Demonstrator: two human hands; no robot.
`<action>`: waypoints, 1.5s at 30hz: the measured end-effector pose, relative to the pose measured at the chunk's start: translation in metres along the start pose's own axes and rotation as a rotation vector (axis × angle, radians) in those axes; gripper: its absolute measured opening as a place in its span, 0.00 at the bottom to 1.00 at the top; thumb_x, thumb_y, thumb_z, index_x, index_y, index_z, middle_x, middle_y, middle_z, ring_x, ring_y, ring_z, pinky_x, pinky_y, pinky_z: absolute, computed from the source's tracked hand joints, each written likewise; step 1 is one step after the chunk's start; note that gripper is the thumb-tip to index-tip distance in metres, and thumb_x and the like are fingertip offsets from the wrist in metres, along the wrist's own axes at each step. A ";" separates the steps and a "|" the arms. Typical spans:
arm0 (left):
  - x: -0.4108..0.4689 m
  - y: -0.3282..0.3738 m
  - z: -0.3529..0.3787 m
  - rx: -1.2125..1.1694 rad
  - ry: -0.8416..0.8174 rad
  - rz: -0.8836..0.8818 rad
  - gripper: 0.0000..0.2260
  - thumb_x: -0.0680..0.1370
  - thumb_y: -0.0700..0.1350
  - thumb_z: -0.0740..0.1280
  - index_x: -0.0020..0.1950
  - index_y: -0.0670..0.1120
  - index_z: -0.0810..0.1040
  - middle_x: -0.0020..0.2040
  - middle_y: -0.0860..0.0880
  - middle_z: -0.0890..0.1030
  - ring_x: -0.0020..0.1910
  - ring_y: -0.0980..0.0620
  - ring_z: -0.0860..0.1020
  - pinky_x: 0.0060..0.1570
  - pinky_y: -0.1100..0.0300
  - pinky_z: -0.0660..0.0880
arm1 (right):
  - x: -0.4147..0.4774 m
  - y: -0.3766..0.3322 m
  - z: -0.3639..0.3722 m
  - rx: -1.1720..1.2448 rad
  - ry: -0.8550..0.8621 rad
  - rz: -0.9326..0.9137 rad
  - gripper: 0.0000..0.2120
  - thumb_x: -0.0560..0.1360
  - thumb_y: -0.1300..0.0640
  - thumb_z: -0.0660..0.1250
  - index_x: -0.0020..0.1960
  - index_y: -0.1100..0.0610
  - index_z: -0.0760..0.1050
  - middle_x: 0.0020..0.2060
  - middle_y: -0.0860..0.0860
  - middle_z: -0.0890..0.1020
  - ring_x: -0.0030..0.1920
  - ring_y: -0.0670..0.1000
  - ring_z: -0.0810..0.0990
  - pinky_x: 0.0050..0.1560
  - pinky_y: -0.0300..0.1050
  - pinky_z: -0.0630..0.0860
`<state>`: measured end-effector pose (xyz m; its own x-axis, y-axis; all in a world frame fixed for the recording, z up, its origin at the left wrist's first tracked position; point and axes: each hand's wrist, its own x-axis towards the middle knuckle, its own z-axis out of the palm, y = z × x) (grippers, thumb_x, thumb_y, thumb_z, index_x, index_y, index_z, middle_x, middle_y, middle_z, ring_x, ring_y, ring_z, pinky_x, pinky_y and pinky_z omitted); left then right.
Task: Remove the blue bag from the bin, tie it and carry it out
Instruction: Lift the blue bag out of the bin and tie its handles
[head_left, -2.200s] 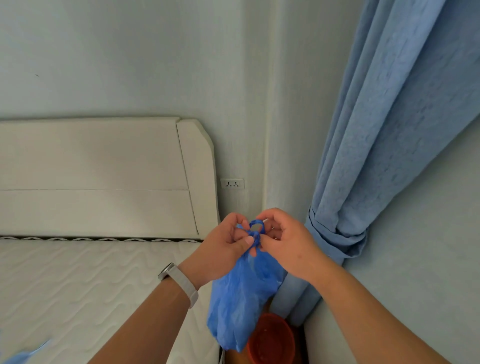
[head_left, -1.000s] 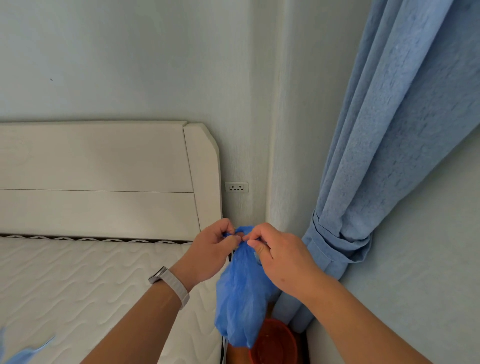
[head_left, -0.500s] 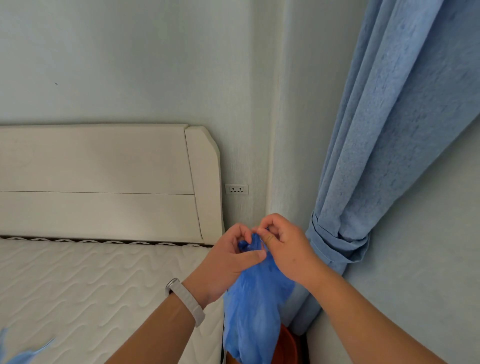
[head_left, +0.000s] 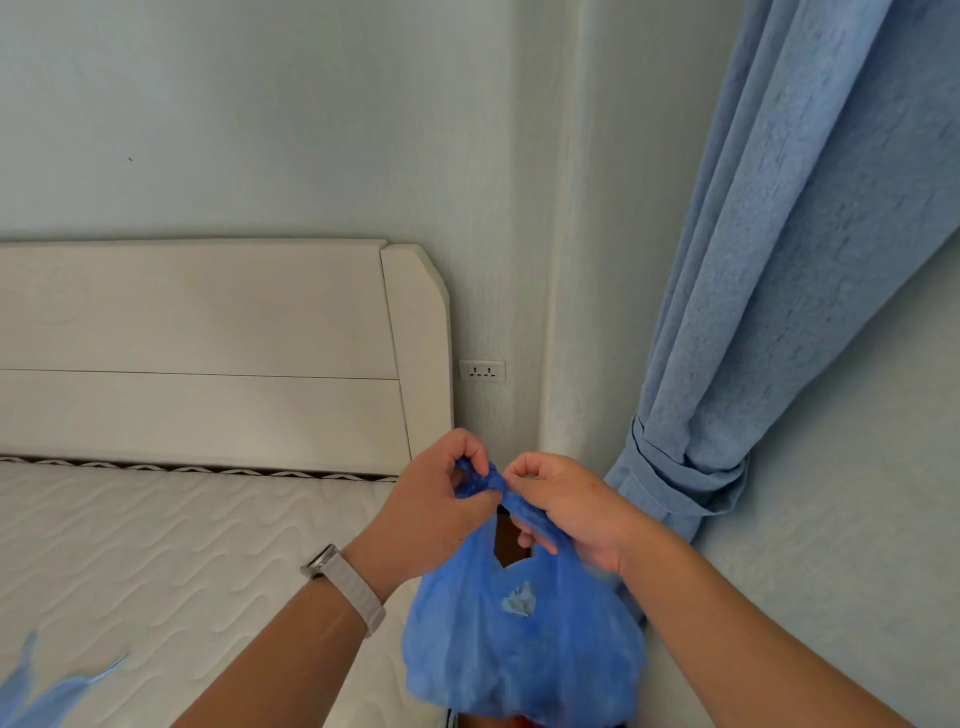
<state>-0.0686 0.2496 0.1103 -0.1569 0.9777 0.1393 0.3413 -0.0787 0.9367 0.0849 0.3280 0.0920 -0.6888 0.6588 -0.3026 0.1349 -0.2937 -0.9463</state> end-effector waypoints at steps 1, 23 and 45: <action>-0.002 0.001 -0.001 0.054 0.011 0.024 0.10 0.67 0.40 0.69 0.41 0.54 0.74 0.38 0.45 0.77 0.34 0.50 0.73 0.36 0.58 0.71 | -0.001 0.000 0.000 0.014 -0.032 0.022 0.09 0.81 0.63 0.58 0.44 0.60 0.74 0.24 0.53 0.74 0.19 0.47 0.69 0.27 0.43 0.72; -0.011 -0.007 -0.019 0.381 0.006 -0.241 0.09 0.79 0.42 0.62 0.38 0.47 0.75 0.29 0.52 0.74 0.25 0.63 0.71 0.27 0.71 0.65 | 0.010 0.019 0.013 -0.359 0.283 -0.262 0.07 0.75 0.56 0.66 0.43 0.46 0.79 0.38 0.43 0.83 0.42 0.46 0.81 0.44 0.41 0.77; -0.017 0.015 -0.028 -0.125 -0.012 -0.355 0.11 0.81 0.41 0.61 0.43 0.38 0.78 0.40 0.40 0.76 0.40 0.45 0.72 0.45 0.52 0.67 | 0.006 0.013 0.033 -0.335 0.152 -0.320 0.09 0.75 0.55 0.69 0.40 0.41 0.80 0.37 0.46 0.84 0.39 0.47 0.82 0.46 0.47 0.80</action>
<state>-0.0866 0.2269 0.1307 -0.2340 0.9506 -0.2041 0.1519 0.2431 0.9580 0.0590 0.3050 0.0821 -0.6250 0.7804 0.0196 0.1727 0.1627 -0.9714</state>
